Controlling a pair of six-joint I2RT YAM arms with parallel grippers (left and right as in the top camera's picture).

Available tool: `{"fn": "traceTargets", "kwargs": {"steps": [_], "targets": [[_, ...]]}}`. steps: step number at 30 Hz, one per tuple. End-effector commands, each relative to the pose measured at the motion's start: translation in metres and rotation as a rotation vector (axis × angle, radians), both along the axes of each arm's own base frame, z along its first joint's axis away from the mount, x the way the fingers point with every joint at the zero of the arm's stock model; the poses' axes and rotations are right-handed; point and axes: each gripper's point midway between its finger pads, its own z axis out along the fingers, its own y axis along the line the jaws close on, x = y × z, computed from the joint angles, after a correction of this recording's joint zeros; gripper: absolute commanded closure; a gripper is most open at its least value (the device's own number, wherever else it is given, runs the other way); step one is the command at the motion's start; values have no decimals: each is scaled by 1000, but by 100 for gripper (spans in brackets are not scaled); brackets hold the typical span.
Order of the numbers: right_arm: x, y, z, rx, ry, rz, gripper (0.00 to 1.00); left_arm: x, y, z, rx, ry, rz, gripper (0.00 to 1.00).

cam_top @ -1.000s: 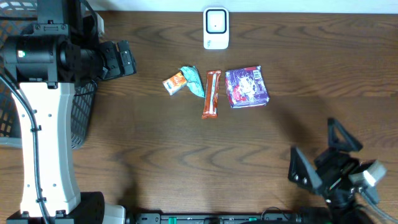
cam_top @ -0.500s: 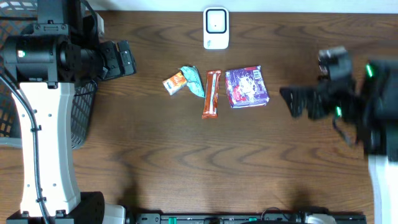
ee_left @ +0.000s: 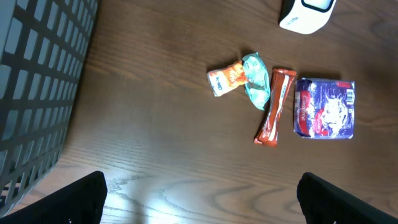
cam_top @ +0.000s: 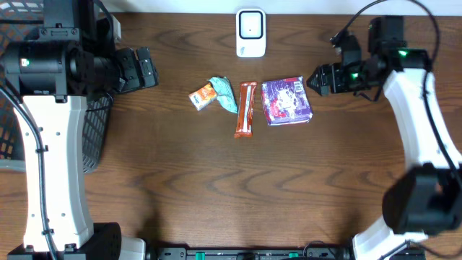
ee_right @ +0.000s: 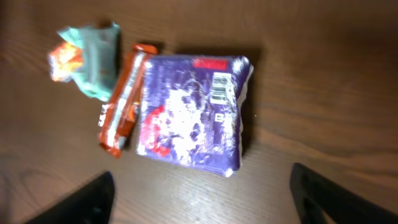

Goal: Scan the item barcode
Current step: 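Reach the right gripper to the purple box and grasp it, then lift the purple box and hold it in front of the scanner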

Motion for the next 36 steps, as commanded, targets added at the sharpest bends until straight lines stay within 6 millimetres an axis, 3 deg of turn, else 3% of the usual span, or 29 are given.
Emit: {"fn": "traceTargets", "kwargs": {"steps": [1,3,6,11,13,17,19,20,24,27,30,32,36], "targets": [[7,10,-29,36,62,38,19,1,-2,-3,-10,11,-1,2],[6,19,-48,85,96,99,15,1,-2,-3,-10,11,-1,2],[4,29,-73,168,147,143,17,1,-2,-3,-10,11,-1,2],[8,24,-109,178,205,127,17,1,-2,-3,-10,11,-1,2],[9,25,-120,190,219,126,28,1,-2,-3,-10,11,-1,2],[7,26,-132,200,246,125,66,1,-2,-3,-10,11,-1,2],[6,27,-132,200,249,125,92,1,-2,-3,-10,11,-1,2],[6,27,-130,200,250,122,99,1,-2,-3,-10,11,-1,2],[6,23,-108,184,253,88,99,1,-2,-3,-10,11,-1,2],[15,4,-85,53,218,-1,99,1,-2,-3,-10,11,-1,2],[24,-30,-54,-148,149,-157,99,1,-2,-3,-10,11,-1,2],[25,-63,-30,-316,97,-334,99,1,-2,-3,-10,11,-1,2],[8,-121,11,-658,16,-617,99,1,-2,-3,-10,11,-1,2]]}}
